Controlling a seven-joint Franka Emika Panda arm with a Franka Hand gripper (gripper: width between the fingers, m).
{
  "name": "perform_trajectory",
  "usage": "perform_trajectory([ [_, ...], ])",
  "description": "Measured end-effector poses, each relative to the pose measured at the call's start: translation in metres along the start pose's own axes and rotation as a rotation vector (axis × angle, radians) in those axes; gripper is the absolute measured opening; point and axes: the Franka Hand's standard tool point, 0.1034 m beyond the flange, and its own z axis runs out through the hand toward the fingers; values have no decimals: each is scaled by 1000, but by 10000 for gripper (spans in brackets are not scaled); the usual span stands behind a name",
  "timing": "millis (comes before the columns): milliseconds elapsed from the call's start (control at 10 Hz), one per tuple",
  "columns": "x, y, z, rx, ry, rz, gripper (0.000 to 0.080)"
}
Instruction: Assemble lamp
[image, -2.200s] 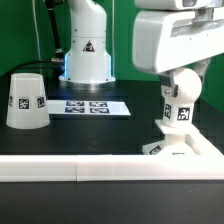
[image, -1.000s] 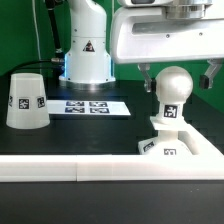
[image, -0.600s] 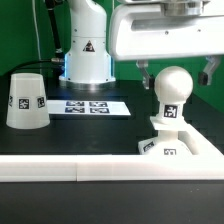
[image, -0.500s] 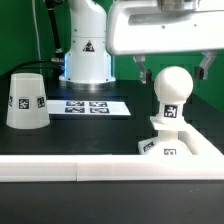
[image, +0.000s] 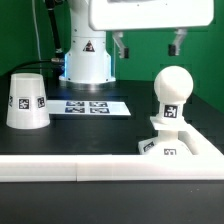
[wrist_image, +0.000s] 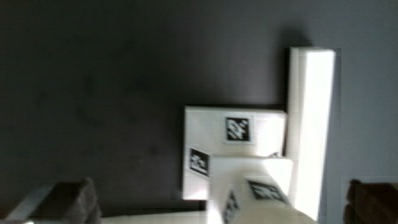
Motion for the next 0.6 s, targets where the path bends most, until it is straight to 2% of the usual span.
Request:
perform_trajectory([
  [300,1,-2,1,0,-1,-3,699],
  [400,-3,2,3,-2,-4,-2,699],
  [500,-18,15,9,-7,-21,18,699],
  [600,-41,34,15,-17,-14,38,699],
])
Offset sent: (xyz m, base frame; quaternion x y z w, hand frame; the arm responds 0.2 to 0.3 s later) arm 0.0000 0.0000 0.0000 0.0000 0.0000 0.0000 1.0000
